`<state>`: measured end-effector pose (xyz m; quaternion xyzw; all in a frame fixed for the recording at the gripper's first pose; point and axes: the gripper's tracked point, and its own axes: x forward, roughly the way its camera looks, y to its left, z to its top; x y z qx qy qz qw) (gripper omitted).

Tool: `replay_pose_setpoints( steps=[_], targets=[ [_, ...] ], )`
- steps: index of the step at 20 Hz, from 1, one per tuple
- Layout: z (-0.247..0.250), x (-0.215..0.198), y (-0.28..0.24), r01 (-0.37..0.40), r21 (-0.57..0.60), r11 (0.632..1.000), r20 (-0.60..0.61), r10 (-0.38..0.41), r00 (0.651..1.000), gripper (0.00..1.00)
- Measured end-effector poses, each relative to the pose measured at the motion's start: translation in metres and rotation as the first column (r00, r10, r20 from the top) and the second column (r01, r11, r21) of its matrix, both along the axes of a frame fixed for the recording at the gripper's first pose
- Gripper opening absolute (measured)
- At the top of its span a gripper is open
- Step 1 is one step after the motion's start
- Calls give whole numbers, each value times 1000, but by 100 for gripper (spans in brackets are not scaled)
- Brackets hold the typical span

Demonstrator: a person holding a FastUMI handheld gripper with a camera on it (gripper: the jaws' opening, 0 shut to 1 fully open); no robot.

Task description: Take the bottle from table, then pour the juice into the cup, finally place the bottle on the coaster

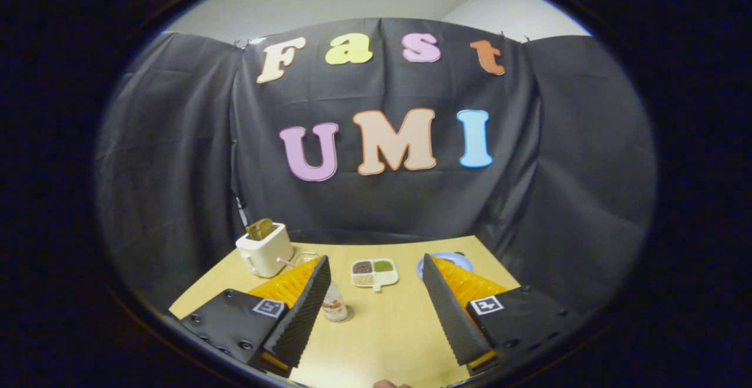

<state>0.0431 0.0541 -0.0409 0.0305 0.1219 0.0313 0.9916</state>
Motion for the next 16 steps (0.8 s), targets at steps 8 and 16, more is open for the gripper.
replay_pose_setpoints(
  steps=[8, 16],
  targets=[
    [60, -39, -30, 66, -15, 998, 43, -65, 997, 98],
    [69, -58, -30, 56, -25, 998, 51, -55, 997, 97]
  ],
)
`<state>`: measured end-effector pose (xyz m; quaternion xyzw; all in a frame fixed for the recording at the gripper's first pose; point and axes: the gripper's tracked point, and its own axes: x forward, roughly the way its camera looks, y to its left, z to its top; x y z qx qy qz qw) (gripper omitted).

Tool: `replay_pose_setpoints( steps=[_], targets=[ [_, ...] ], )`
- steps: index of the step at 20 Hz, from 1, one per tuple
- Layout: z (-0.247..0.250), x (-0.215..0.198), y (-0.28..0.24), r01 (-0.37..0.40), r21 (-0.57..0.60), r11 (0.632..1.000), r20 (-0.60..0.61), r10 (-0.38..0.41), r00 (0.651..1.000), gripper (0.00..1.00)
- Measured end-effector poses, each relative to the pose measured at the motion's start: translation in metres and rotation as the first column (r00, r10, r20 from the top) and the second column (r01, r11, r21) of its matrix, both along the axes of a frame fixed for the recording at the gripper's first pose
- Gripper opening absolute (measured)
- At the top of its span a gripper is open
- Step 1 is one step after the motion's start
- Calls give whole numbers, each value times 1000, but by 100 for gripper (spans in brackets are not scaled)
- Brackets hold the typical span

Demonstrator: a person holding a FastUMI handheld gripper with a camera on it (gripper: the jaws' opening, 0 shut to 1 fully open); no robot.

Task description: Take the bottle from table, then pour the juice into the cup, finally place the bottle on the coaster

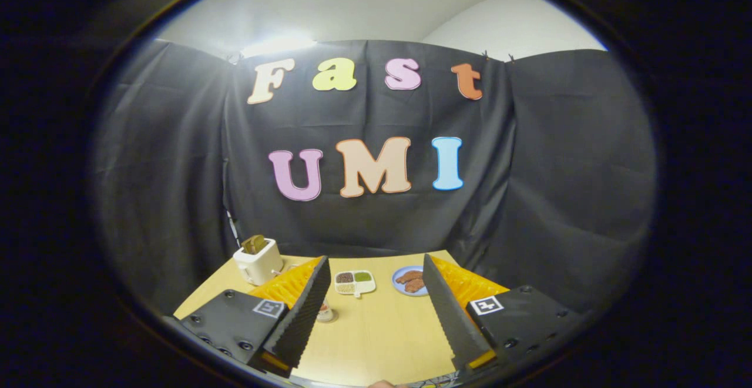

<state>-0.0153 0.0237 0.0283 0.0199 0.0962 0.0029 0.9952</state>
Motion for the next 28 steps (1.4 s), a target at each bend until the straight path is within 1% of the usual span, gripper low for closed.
replay_pose_setpoints(
  steps=[6, 12, 17, 23, 25, 28],
  targets=[
    [3, -15, -1, 0, -27, 1000, 20, 1, 1000, 98],
    [0, -38, 0, 8, -27, 1000, 8, -8, 1000, 98],
    [-4, -59, -4, 29, 17, 999, 2, -29, 1000, 98],
    [-6, -81, -16, 37, 33, 999, 24, -37, 999, 98],
    [-7, -83, -26, 43, 30, 999, 34, -44, 998, 98],
    [-10, -79, -42, 33, 65, 997, 52, -36, 998, 98]
  ],
)
